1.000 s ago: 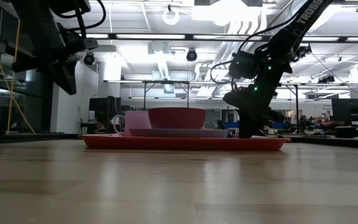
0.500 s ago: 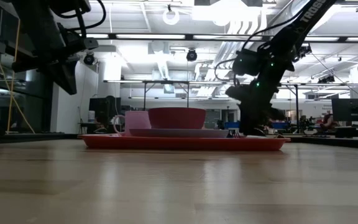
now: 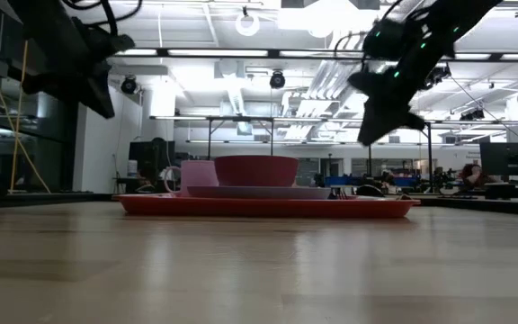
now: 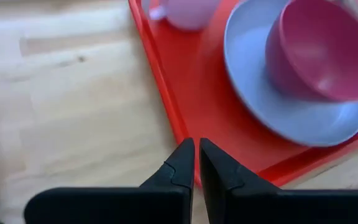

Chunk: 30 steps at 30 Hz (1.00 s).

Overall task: Set up tray
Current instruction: Return to Home Position

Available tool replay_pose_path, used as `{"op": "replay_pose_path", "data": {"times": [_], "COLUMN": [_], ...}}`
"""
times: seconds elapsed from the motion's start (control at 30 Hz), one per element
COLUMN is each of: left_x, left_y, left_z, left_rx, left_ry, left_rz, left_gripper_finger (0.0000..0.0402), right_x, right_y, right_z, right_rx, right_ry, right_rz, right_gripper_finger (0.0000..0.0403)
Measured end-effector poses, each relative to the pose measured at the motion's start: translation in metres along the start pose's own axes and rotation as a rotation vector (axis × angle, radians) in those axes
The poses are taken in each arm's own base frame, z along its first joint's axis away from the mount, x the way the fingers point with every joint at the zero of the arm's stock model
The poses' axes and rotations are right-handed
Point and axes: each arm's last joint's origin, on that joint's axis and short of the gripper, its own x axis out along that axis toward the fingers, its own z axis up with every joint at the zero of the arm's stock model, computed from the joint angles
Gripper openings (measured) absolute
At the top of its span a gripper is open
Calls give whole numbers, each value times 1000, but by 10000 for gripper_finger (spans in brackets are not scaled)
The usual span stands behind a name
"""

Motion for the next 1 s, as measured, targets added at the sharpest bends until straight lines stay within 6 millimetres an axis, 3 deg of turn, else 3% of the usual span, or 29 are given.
{"op": "replay_pose_path", "data": {"times": [0.33,0.47,1.0], "left_x": [-24,-31,-23], "left_y": [18,24,62], "left_z": [8,10,-15], "left_rx": [33,46,-22], "left_ry": [-88,-111,-230], "left_rz": [-104,-139,-359], "left_gripper_finger": [56,56,56], "right_x": [-73,-98,-162], "right_y": [-3,-4,-16], "right_z": [-8,-12,-42], "right_rx": [-77,-80,-102], "right_ry": [-166,-256,-448], "right_rz": [32,59,130], "right_gripper_finger": [5,5,0]}}
